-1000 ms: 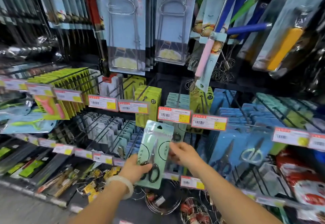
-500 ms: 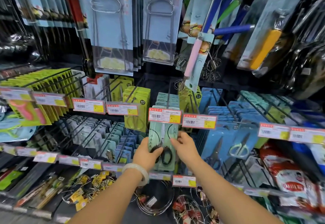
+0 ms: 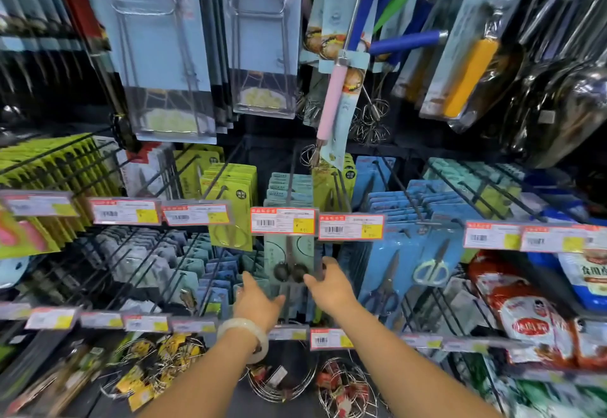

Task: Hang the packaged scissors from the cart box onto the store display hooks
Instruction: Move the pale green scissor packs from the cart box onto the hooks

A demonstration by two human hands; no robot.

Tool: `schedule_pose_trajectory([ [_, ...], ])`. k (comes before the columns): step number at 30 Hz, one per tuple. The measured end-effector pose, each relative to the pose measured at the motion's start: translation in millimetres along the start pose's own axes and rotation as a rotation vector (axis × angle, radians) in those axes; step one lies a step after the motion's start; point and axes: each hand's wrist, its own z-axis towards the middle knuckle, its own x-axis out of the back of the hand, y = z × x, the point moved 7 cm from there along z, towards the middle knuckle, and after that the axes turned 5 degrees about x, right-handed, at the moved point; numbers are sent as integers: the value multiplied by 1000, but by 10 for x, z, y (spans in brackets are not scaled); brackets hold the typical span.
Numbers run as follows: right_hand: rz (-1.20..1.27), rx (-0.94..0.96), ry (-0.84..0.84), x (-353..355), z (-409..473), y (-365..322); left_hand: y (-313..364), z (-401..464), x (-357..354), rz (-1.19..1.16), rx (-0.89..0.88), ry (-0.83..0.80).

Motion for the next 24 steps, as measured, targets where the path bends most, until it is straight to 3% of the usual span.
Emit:
schedule_pose_trajectory([
  [4, -223, -74, -97, 121, -114, 368, 90, -31, -358, 381, -52, -90],
  [7, -392, -110, -136, 350, -286, 733, 402, -222, -785, 663, -231, -135],
  [11, -607, -118, -66, 1007, -532, 1225, 1048, -680, -1437, 891, -501, -173],
  [16, -701, -206, 38, 2074, -951, 1872, 1775, -1408, -2323, 1052, -750, -223],
  [24, -698, -440, 243, 3676, -2111, 3076, 2546, -2809, -3939, 1076, -1035, -366],
])
